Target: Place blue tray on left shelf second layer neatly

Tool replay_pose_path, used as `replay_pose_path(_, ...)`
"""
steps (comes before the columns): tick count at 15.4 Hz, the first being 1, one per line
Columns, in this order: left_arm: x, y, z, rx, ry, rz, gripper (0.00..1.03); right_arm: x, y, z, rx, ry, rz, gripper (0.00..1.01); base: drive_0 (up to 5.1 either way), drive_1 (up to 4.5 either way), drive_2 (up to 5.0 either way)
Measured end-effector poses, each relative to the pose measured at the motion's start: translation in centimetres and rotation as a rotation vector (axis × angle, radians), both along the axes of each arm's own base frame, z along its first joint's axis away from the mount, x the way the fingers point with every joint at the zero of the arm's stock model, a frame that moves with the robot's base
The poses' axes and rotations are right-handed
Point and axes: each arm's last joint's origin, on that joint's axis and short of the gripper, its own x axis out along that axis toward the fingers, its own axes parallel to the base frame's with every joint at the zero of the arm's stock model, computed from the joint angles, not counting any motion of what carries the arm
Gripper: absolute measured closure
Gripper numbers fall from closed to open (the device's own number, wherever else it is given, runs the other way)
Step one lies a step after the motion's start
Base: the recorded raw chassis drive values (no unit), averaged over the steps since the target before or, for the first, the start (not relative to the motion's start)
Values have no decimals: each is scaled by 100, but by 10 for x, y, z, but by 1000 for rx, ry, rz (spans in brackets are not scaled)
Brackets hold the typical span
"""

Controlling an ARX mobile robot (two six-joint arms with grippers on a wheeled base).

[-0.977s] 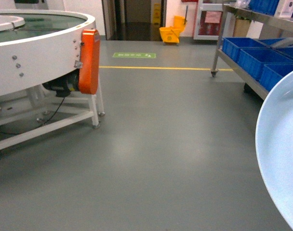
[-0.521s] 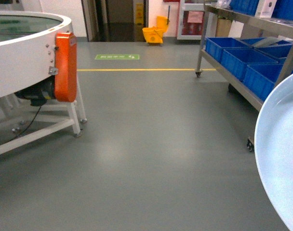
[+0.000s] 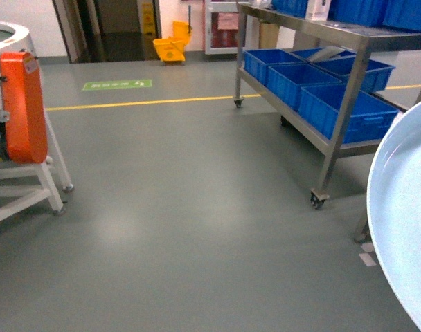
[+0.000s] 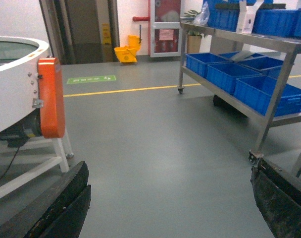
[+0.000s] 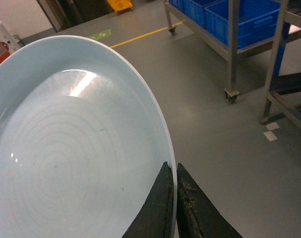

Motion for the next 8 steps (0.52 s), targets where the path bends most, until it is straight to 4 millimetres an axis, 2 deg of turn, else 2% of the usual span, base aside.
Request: replay_pose_path(8, 0, 0, 0, 0, 0, 0, 5, 0, 0, 0, 0, 0, 0, 99, -156, -156, -156)
